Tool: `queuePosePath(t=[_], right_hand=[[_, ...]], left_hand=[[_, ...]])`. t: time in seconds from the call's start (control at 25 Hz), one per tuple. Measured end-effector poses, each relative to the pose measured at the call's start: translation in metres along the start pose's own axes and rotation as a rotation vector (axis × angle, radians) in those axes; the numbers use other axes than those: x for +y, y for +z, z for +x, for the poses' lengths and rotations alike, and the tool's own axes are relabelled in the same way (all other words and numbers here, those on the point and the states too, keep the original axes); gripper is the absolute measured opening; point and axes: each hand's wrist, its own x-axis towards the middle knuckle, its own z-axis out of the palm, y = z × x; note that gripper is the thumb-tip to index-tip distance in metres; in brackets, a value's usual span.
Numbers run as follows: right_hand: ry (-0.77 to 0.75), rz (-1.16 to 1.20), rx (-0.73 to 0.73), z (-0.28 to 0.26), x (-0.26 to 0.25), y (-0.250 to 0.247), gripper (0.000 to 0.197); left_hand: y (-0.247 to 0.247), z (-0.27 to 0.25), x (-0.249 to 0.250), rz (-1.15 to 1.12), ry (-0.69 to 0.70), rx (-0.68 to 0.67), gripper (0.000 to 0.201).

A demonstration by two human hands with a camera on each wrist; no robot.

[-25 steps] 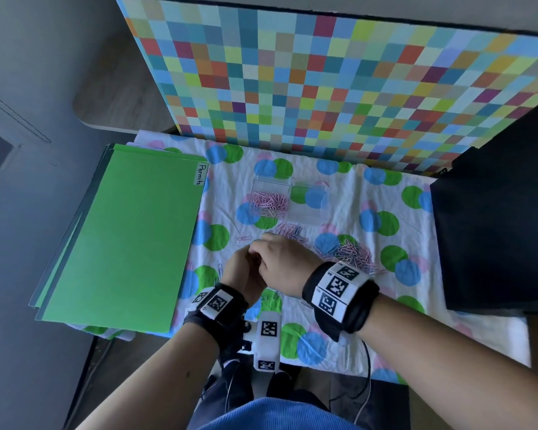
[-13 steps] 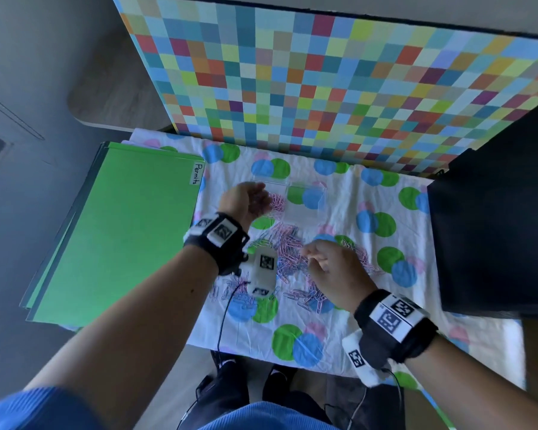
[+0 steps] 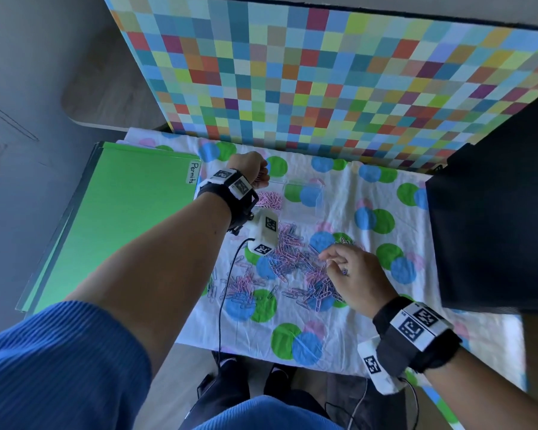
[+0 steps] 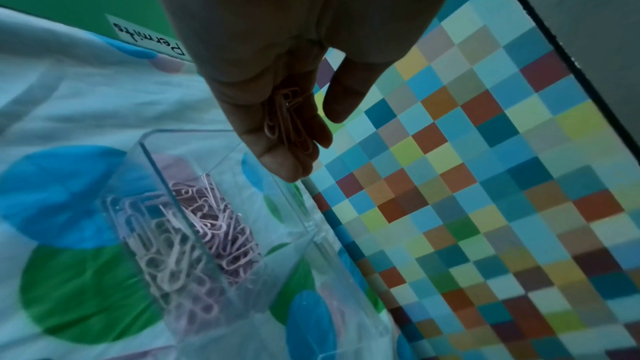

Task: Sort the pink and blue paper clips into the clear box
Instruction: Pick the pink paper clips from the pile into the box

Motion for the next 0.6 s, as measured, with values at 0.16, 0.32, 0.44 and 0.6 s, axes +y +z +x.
queuePosePath(t=[0.16,0.32,0.44,0.6], right_hand=[[-0.004,-0.001,-0.004,0.001,0.003,0.004,0.016],[-0.029,-0.035,-0.020,0.003,0.005,0.006,0.015],[-0.015,-0.140,0.025,0.003,0.019,0.003,0.014],[0.041,-0.301,-0.104,-0.005,0.036,0.006,0.010]], left_hand=[[-0.003,-0.004,-0.015,0.421,0.108,-0.063,0.019],[0.000,-0.031,-0.026,0.937,0.418,-0.214,0.030],[-0.009,-0.059,-0.035,0.993,0.701,-0.090,0.025],[-0.012,-0.102,-0.090,1.434,0.851,-0.479,0.024]])
